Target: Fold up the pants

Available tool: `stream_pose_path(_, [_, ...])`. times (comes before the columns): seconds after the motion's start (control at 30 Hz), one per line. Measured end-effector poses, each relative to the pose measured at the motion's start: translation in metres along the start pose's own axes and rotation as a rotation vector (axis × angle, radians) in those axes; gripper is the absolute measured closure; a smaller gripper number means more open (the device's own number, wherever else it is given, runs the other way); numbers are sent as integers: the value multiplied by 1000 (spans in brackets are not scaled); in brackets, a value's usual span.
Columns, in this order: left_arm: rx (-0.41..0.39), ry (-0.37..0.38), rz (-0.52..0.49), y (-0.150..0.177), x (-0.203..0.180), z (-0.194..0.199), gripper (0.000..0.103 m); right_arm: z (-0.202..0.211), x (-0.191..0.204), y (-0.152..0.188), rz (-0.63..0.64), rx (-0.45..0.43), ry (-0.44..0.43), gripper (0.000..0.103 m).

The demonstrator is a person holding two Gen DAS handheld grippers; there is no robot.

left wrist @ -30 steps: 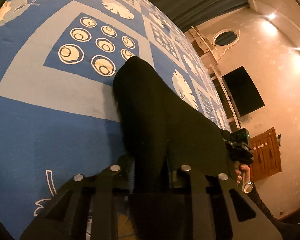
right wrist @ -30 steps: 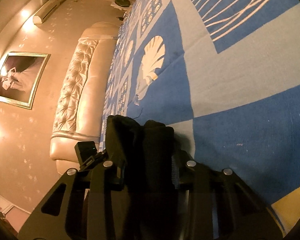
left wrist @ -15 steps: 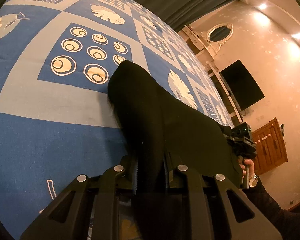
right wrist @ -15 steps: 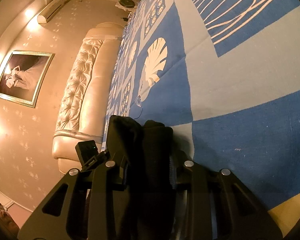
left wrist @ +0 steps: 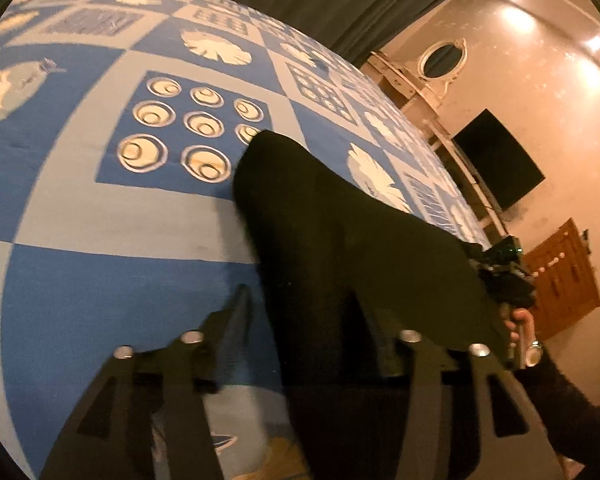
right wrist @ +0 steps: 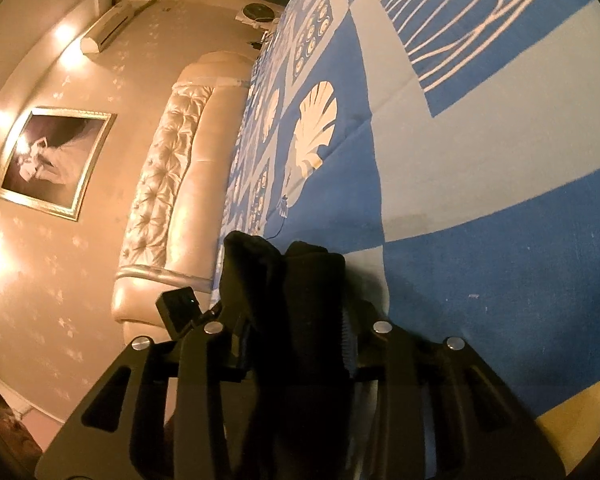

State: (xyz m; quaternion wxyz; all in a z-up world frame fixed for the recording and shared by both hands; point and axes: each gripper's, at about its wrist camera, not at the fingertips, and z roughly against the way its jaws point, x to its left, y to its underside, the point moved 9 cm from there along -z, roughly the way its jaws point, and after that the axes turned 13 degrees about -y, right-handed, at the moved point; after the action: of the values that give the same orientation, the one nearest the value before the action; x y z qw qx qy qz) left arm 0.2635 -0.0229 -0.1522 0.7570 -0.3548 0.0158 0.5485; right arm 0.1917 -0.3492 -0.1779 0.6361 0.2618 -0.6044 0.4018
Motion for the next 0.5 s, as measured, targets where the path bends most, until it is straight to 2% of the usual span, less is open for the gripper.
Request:
stream_pose_path(0.17, [-3,-14,5,3,2,1,36,6,-1,-1,-15,-18,-23,65])
stream_pose_path(0.5, [-8,-56,-5,9,0,3,31,31,-1,16,-80,-84,-100,59])
